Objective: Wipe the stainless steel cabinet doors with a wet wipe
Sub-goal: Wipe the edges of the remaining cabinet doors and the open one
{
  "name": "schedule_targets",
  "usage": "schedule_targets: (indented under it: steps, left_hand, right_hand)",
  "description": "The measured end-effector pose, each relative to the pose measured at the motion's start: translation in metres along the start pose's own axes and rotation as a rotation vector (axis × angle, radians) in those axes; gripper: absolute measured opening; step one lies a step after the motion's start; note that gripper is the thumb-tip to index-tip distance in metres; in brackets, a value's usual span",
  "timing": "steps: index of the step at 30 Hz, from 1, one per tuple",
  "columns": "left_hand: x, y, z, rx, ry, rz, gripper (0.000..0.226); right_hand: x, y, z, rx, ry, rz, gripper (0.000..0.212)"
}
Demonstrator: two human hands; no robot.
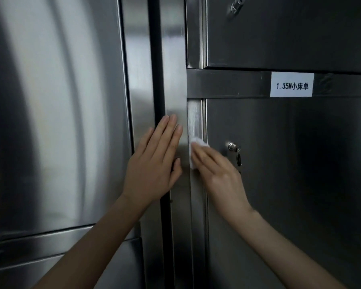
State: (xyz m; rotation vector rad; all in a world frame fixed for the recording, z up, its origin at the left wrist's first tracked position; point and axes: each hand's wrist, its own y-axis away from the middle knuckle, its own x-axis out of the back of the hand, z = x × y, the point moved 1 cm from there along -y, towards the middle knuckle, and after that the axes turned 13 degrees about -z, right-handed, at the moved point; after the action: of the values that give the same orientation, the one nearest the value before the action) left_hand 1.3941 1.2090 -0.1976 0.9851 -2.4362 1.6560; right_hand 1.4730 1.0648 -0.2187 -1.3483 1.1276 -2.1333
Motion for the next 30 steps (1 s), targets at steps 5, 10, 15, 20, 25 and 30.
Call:
schedule_targets:
  steps: [5,10,15,20,25,30]
  left_hand:
    - [-0.001,0.006,0.002,0.004,-0.016,-0.015,0.057]
    - [-0.003,0.007,0.001,0.003,-0.034,-0.021,0.056]
    - [-0.006,0.012,0.004,0.013,-0.043,-0.012,0.054]
    - [-0.012,0.031,0.013,0.01,-0.014,-0.044,0.056]
    - [-0.029,0.073,0.041,0.039,0.029,-0.06,0.06]
    - [-0.043,0.108,0.066,0.111,0.067,-0.09,0.06]
  right_hand:
    - [0.004,-0.013,0.006,0.025,-0.091,0.097,0.035]
    - [0.012,-0.044,0.004,-0.055,-0.047,0.241,0.037]
    - [-0.034,0.04,-0.013,-0.007,-0.142,0.098,0.054]
    - [-0.035,0.03,-0.001,0.063,-0.336,0.203,0.037]
    - [-0.049,0.018,-0.011,-0.037,-0.409,0.375,0.033]
    - [-0.096,0.102,-0.029,0.066,-0.065,0.089,0.04]
